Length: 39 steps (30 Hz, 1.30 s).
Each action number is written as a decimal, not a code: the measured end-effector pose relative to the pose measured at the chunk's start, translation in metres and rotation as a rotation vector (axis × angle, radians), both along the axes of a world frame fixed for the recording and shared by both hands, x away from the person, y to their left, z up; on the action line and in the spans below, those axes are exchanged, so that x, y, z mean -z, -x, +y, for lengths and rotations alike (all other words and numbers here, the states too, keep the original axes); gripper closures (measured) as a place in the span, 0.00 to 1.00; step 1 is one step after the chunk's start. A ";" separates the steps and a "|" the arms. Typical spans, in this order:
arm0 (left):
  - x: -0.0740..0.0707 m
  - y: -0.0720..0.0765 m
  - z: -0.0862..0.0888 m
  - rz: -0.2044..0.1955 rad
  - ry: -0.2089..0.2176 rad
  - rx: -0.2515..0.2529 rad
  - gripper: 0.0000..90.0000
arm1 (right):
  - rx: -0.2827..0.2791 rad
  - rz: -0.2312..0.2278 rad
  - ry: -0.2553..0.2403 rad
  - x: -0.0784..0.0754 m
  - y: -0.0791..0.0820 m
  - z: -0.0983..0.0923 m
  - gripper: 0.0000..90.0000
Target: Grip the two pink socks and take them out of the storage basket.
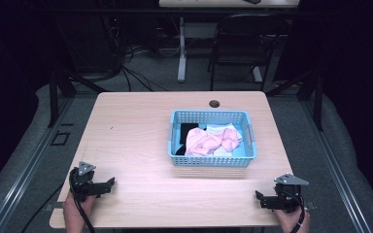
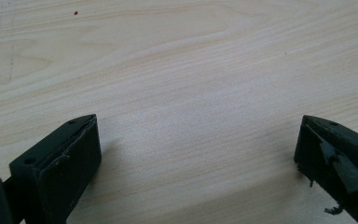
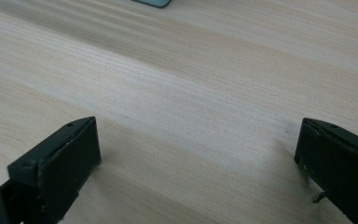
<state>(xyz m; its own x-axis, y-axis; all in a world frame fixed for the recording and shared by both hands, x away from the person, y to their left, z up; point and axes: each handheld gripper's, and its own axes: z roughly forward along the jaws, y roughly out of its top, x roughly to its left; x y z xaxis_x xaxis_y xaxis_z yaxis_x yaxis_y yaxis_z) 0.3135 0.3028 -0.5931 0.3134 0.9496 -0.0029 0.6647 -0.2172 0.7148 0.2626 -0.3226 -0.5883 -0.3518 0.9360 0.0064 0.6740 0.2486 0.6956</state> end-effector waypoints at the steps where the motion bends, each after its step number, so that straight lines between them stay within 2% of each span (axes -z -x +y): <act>1: 0.000 0.000 0.000 0.002 -0.002 0.002 0.01 | 0.000 0.000 0.000 0.000 0.000 0.000 0.00; 19: 0.000 0.000 0.000 0.002 -0.001 0.000 0.01 | 0.007 -0.003 0.002 0.000 0.000 0.001 0.00; 27: 0.000 -0.001 0.000 0.002 0.000 0.000 0.01 | 0.011 0.038 0.012 -0.003 -0.001 0.001 0.00; 32: 0.000 -0.001 0.000 0.002 -0.001 0.000 0.01 | -0.005 0.066 -0.006 -0.019 0.000 0.004 0.00; 36: 0.000 0.000 0.000 0.002 -0.001 0.001 0.01 | -0.021 0.083 0.028 -0.030 0.001 0.010 0.00; 39: 0.000 0.000 0.000 0.002 -0.002 0.001 0.01 | -0.030 0.088 0.032 -0.035 0.001 0.014 0.00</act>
